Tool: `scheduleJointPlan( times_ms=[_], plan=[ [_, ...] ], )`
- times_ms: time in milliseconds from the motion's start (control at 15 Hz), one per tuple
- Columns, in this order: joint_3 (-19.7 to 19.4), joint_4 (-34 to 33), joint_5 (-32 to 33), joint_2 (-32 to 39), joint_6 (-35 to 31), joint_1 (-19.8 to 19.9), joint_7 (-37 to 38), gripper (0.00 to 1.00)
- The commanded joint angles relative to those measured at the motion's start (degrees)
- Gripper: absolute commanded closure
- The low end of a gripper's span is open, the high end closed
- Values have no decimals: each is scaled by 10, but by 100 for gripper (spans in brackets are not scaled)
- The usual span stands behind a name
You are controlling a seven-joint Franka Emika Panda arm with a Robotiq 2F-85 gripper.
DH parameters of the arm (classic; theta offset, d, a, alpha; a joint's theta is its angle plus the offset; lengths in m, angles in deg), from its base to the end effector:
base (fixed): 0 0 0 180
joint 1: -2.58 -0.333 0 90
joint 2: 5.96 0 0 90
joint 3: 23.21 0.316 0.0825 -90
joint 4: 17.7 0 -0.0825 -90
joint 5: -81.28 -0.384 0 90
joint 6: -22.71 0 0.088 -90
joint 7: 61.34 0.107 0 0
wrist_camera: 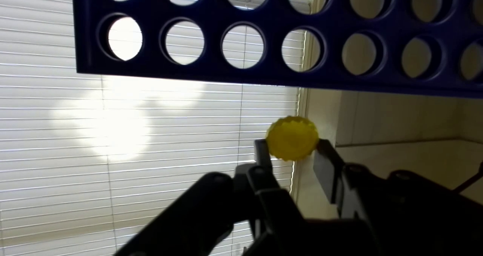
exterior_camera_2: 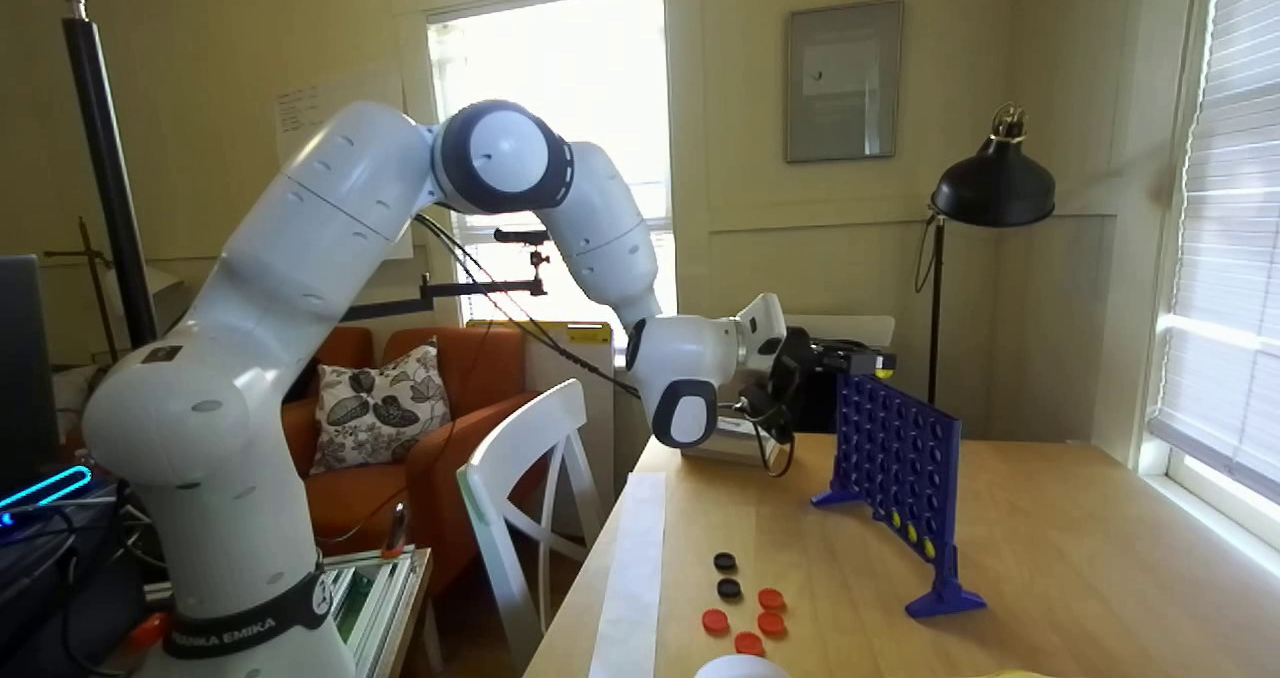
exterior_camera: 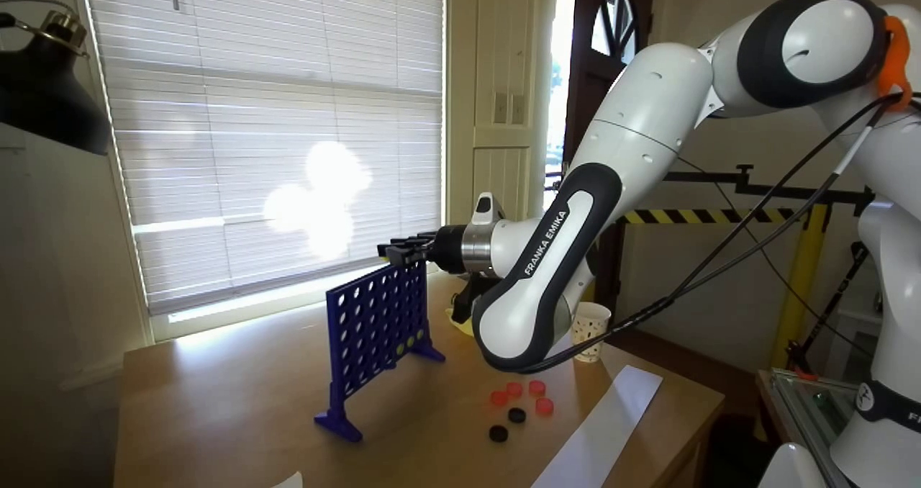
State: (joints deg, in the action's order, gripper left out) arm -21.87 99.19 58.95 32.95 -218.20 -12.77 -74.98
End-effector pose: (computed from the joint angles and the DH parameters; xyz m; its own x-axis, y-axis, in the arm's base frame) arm 0.5901 0.1204 0.2843 0.1199 0.0604 0.9909 -0.0450 -0.9968 0.0662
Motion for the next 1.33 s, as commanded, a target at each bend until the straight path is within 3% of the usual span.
scheduleJointPlan(
  times_ms=[0,1267],
  plan=[
    [-2,-8,9,9,1,1,1,91],
    [-3,-65,18,50,-5,0,4,91]
  ],
)
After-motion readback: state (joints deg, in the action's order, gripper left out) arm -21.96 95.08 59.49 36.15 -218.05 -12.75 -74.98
